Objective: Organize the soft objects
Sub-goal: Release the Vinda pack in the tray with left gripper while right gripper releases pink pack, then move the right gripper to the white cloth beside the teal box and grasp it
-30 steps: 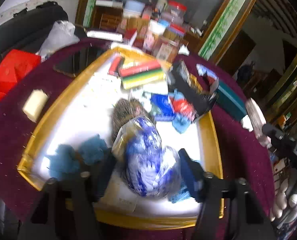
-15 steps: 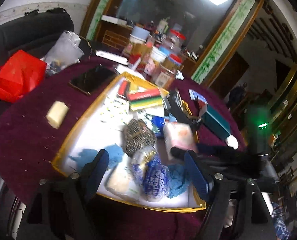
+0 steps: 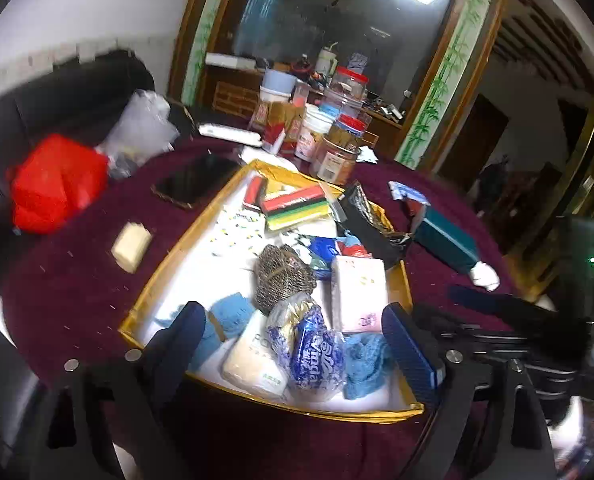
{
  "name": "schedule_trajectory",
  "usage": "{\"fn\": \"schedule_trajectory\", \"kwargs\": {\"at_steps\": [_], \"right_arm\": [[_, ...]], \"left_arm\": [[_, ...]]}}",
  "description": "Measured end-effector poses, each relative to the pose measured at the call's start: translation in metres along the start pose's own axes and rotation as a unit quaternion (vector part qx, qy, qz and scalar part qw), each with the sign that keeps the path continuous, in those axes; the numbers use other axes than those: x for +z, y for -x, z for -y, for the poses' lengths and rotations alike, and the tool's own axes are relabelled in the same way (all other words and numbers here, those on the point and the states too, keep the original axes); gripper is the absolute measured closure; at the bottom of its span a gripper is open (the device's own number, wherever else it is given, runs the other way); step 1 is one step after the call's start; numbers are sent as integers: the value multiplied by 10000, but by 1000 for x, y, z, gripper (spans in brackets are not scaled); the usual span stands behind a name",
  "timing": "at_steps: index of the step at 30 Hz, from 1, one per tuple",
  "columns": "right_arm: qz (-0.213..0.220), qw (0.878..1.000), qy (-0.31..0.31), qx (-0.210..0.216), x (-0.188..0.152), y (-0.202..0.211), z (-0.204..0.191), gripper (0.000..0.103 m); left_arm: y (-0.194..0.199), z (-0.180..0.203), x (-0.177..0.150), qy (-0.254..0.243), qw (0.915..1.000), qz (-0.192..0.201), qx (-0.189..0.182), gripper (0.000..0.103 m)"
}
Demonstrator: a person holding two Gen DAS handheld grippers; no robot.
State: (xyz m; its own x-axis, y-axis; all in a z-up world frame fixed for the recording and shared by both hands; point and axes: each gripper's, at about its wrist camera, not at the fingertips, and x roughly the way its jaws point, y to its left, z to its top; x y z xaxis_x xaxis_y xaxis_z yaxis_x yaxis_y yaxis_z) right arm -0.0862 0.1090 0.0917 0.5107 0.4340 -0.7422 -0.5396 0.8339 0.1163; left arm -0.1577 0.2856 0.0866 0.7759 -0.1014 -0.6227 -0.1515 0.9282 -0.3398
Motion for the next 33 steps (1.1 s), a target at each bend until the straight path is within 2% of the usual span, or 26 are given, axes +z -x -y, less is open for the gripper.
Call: {"fn": "schedule_trajectory", "kwargs": {"at_steps": [4,12,21,33], "right_arm": [[185,9988,-440,62,-15,20,21,26],[315,9956,-883,81,-41,41,48,25],[406,9949,-920,71,-57,55,56,25],[465,9930,-1086,-16,-69,64,76,25]], "left_arm": [[6,20,-4,-382,9980,216,449,6],[9,57,-16,-988,9903,324,924,5],[7,89,-30,-1433,9844,171,1007,5],[4,110,-41,-1670,9810,39,985,5]]}}
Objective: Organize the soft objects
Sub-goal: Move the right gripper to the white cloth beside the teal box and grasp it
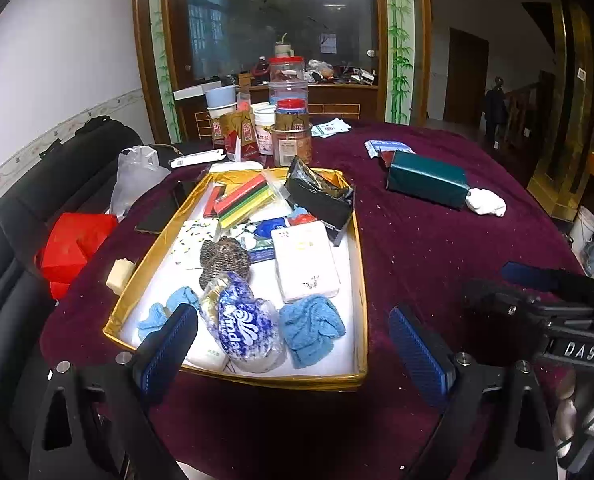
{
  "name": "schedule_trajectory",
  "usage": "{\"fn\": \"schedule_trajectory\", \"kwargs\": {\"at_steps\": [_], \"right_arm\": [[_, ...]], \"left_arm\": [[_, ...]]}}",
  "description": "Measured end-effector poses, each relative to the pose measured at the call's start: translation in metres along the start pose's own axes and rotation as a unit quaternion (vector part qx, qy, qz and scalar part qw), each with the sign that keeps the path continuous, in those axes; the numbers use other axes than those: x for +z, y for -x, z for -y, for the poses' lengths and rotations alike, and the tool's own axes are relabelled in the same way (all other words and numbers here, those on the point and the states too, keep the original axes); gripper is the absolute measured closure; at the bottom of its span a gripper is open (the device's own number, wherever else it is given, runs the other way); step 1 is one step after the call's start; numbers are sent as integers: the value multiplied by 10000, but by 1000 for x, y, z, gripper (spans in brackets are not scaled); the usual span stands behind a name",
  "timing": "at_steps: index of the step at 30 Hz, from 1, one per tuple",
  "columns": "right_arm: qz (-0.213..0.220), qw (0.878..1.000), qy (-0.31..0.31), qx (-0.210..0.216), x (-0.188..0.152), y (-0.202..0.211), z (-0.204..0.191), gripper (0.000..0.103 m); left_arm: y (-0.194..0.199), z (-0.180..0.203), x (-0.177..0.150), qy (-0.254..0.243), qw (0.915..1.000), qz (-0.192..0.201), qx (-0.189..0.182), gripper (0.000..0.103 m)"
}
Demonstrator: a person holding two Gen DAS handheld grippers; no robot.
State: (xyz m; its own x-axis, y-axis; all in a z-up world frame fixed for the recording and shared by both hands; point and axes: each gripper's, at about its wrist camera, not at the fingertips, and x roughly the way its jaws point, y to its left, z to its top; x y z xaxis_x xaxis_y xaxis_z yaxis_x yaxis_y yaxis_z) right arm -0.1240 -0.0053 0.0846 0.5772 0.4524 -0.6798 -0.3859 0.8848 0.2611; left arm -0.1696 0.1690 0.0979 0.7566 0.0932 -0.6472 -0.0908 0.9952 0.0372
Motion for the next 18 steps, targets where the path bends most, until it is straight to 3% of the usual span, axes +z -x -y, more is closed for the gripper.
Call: {"fn": "schedule_trajectory", "kwargs": {"at_steps": [6,10,18], "right_arm": [[39,9992,-273,-274,2,9,39,25],[163,9956,-614,-689,10,21,89,25],[164,9770,-1725,-1244,30,28,199,25]], "left_arm": [[-5,12,-1,-122,9999,-110,-21,5],[-10,19,-2,-183,9995,-210,-171,5],[-10,49,-5,-361,9884,-308,-1441,5]]}}
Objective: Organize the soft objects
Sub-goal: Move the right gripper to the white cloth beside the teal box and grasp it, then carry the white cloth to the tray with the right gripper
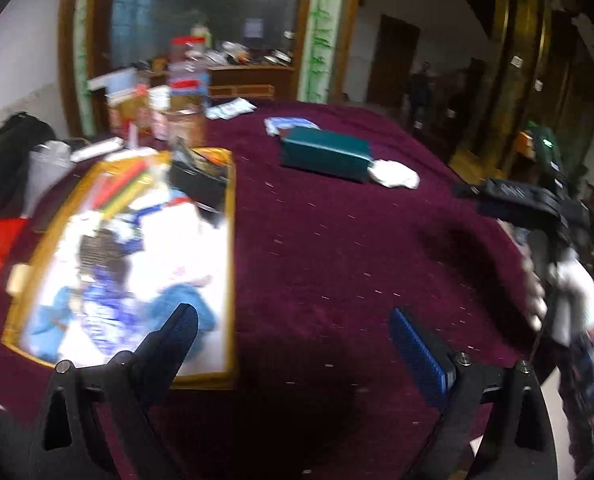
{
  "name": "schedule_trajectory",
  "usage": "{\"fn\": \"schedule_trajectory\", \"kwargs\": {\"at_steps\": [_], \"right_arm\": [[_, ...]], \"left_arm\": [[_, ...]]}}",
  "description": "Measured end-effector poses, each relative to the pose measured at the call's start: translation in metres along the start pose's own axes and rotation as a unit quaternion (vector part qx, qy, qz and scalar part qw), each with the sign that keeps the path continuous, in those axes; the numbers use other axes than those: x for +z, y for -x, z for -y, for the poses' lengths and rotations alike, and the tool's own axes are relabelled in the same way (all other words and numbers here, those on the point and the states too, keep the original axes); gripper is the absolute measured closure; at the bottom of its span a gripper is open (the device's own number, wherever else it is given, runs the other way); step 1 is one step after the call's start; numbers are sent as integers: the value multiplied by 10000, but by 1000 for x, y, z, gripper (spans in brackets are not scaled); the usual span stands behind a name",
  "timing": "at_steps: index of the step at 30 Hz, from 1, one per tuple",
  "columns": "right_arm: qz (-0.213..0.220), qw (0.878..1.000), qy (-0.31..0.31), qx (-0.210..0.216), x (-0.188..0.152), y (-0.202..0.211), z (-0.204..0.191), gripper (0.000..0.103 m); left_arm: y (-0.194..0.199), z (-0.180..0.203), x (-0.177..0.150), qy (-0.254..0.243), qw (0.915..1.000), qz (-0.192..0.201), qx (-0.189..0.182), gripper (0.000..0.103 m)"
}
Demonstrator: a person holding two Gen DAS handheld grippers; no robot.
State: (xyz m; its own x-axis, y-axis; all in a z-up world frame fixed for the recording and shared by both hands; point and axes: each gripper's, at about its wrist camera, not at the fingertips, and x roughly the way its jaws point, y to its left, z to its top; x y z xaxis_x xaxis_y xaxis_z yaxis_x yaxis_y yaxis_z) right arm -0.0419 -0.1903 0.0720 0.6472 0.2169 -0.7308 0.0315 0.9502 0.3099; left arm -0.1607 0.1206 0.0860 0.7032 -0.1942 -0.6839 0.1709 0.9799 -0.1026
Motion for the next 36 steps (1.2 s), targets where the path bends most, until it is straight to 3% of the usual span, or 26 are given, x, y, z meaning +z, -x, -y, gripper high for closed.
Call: {"fn": "schedule_trajectory", "kwargs": {"at_steps": [3,8,11,15,19,20,21,22,24,36], "right_arm": [[-100,9998,-135,-53,19,-20,10,25],[-313,9961,-808,157,44,-66,15,25],[-442,9939,-1009,59,57,-94,10,25],[-514,9935,-970,-287,70,-126,-2,25],[-475,9959,-536,-561,77,-141,-16,25],[-475,9963,-400,-594,76,-142,-18,36],[-453,9963,-303,-668,75,-142,-19,54],[-434,9960,-176,-757,73,-141,-19,62],[-477,9970,-260,-549,69,-135,-11,80],[1,9969,-733,288,50,-93,15,82]], "left_arm": [[-13,9,0,-18,9994,-168,-306,5],[-26,18,0,-28,9978,-394,-536,5],[-29,19,-1,-22,9965,-501,-667,5],[-28,19,0,-97,9961,-488,-729,5],[-31,10,2,-33,9961,-505,-722,5],[-32,8,2,6,9961,-509,-724,5],[-32,6,2,40,9960,-513,-731,5],[-32,4,2,68,9961,-500,-729,5],[-32,-2,2,160,9958,-497,-752,5],[-53,-30,44,797,9865,-549,-1319,5]]}}
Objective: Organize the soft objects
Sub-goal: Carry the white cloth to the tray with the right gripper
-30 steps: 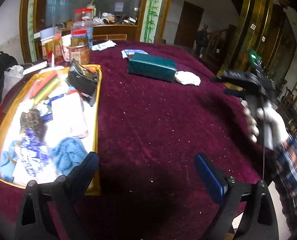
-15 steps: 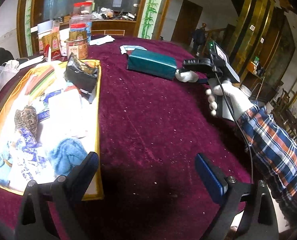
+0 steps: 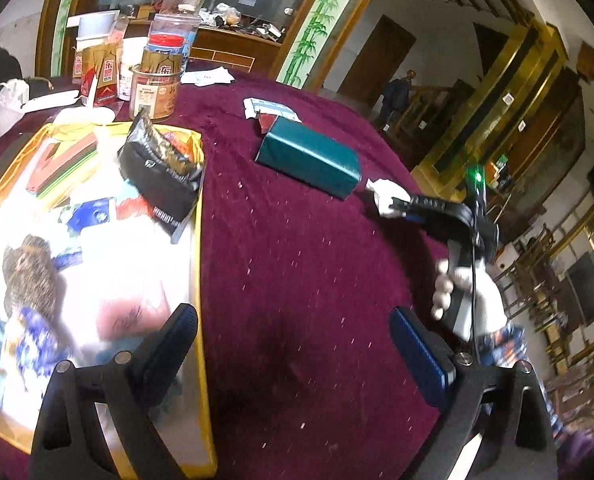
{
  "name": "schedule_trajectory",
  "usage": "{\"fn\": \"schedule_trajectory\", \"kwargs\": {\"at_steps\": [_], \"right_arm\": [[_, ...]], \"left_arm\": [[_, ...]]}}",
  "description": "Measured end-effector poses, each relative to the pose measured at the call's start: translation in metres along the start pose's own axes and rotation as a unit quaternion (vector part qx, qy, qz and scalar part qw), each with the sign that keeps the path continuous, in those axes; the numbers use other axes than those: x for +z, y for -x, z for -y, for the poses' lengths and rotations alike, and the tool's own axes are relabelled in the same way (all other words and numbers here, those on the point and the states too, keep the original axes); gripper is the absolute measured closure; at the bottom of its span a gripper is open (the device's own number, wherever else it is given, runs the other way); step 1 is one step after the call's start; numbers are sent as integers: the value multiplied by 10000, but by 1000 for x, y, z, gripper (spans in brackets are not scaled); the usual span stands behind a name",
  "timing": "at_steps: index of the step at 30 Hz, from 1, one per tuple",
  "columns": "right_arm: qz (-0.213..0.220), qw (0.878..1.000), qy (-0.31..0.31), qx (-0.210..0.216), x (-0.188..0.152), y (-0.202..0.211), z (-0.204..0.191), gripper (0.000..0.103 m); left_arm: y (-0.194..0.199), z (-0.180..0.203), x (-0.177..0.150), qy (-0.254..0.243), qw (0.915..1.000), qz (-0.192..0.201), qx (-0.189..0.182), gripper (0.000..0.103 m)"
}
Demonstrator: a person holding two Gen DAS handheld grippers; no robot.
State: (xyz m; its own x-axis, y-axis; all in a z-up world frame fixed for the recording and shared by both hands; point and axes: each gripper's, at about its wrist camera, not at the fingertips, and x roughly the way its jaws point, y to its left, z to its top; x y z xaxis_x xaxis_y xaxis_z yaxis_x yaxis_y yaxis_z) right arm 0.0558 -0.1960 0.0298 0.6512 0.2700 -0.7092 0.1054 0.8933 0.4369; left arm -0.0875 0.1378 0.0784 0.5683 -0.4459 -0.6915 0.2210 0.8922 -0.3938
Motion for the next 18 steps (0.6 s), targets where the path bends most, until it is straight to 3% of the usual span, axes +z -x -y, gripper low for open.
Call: {"fn": "schedule_trajectory", "kwargs": {"at_steps": [8,13,18], "right_arm": [[-192,9969,239,728,-4,-4,-17,82],[-45,9944,685,805,-10,5,-39,82],[-24,9908,1006,904,-19,13,-62,82]], "left_arm": [[-31,2,11,305,9993,-159,-147,5],[-42,9,3,327,9989,-309,-104,5],[-19,0,-3,415,9991,-123,39,5]]}}
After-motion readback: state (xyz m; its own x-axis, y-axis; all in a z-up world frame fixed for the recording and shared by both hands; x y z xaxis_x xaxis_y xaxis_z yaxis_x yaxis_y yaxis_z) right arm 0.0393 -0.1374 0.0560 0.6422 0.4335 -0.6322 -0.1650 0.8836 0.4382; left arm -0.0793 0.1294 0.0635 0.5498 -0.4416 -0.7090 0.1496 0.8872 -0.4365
